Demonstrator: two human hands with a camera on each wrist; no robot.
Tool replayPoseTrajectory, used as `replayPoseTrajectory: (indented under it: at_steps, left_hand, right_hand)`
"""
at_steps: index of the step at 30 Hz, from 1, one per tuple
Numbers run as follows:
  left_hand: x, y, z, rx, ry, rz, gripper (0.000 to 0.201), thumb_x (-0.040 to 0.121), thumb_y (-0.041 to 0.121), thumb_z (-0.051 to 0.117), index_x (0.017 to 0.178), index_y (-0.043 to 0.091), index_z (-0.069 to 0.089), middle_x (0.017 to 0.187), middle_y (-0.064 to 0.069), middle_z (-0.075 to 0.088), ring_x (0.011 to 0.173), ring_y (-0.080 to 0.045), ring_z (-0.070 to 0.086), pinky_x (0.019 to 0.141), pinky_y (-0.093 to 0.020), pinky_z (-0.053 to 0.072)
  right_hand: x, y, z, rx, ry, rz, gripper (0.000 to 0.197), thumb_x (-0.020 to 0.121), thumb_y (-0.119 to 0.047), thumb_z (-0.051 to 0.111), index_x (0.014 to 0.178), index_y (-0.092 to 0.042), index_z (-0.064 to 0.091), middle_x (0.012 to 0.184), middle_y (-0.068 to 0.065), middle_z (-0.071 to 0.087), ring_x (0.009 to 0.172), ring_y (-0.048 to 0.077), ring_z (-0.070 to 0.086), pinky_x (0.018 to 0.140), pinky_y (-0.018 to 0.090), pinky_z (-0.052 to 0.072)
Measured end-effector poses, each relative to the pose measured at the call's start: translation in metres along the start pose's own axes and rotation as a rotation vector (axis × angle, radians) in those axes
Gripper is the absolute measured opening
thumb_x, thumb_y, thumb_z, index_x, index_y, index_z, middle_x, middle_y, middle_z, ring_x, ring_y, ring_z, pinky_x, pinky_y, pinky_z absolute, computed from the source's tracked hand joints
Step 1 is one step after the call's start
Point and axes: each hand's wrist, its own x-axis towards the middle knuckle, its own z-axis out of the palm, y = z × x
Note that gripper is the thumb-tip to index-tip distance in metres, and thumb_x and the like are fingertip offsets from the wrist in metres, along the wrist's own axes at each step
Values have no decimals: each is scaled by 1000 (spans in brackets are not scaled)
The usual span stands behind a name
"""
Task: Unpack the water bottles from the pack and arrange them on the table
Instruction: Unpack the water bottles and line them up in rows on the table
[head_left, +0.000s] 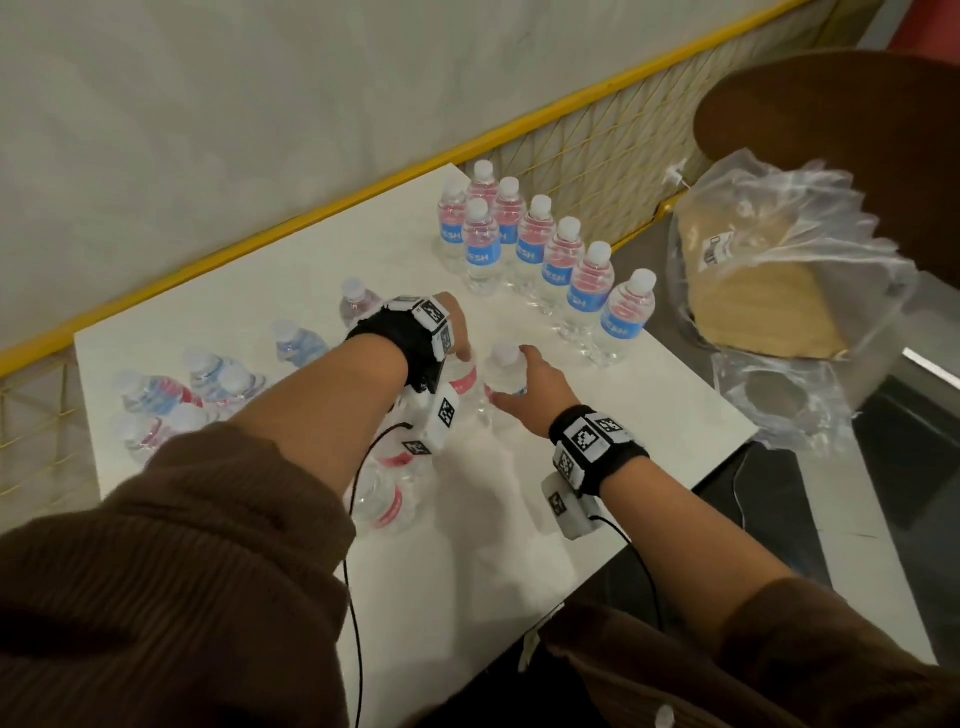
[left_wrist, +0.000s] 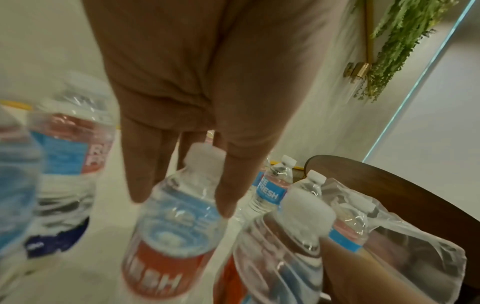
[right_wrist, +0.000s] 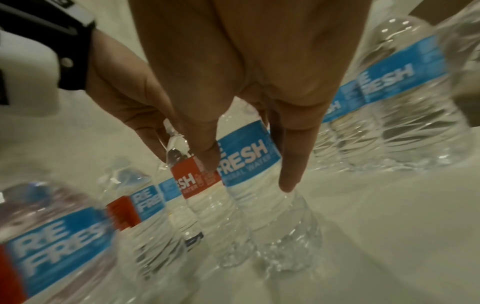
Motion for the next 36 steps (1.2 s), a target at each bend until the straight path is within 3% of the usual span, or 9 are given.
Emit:
replayPoseTrajectory:
  at_steps: [2, 4, 8, 15, 19, 22, 26, 31, 36]
  left_hand:
    - [5, 15, 3, -102, 58, 24, 25, 85, 22, 66, 102, 5, 65, 108, -9, 62, 101, -22, 59, 85, -24, 45]
    - [12, 34, 5, -207, 142, 19, 11, 86, 20, 62, 93, 13, 57, 104, -9, 59, 97, -20, 57, 82, -24, 42]
    - [32, 57, 15, -429, 274, -6, 32, 85, 31, 63, 109, 9, 61, 117, -10, 63, 109, -30, 58, 83, -29, 42]
    - [51, 58, 58, -1045, 371, -28, 56, 79, 27, 59, 132, 17, 46, 130, -4, 56, 118, -24, 54, 101, -33, 43]
    - [59, 47, 84, -943, 355, -3, 57, 87, 3, 52, 140, 15, 34, 133, -8, 53, 119, -25, 52, 92, -23, 37]
    - [68, 37, 93, -945, 389, -9, 65, 81, -4, 59, 139, 12, 37, 129, -11, 55, 115, -26, 55, 90, -24, 42]
    - [79, 28, 100, -874, 385, -27, 70, 71, 5, 75, 132, 10, 42, 124, -15, 51, 111, -30, 56, 95, -38, 47]
    - [86, 30, 98, -975, 280, 33, 72, 76, 8, 74, 136, 13, 34, 120, -3, 56, 104, -17, 55, 86, -25, 41]
    - [97, 31, 105, -1050, 466, -78, 54, 66, 20, 82, 109, 10, 51, 108, -9, 62, 97, -25, 62, 79, -32, 49]
  right_hand:
    - [8, 10, -9, 81, 77, 46, 72, 82, -27, 71, 139, -13, 29, 129, 12, 54, 115, 29, 55, 87, 28, 43]
    - [16, 19, -18, 190, 145, 75, 70, 81, -25, 71, 136, -15, 30, 129, 10, 55, 115, 27, 55, 85, 28, 43]
    - [31, 31, -33, 271, 208, 82, 65, 82, -24, 71, 135, -16, 32, 130, 5, 54, 115, 22, 54, 83, 26, 41]
    - [53, 50, -33, 250, 149, 97, 72, 83, -8, 66, 144, -18, 27, 140, 5, 48, 128, 24, 47, 101, 30, 39]
    - [58, 52, -27, 232, 172, 63, 71, 82, -8, 67, 142, -17, 31, 139, 4, 49, 127, 21, 46, 99, 24, 35]
    - [63, 55, -19, 153, 203, 41, 73, 73, -22, 77, 135, -15, 40, 131, 8, 50, 124, 25, 46, 104, 35, 38]
    - [64, 58, -12, 148, 192, 72, 75, 71, -25, 79, 134, -12, 39, 128, 8, 47, 122, 25, 42, 104, 37, 38]
    - [63, 64, -20, 244, 133, 125, 69, 78, -9, 72, 137, -16, 37, 133, 5, 52, 119, 22, 52, 92, 27, 41]
    - [71, 70, -17, 228, 164, 163, 60, 79, -20, 73, 131, -16, 44, 128, 5, 56, 115, 24, 55, 95, 35, 47]
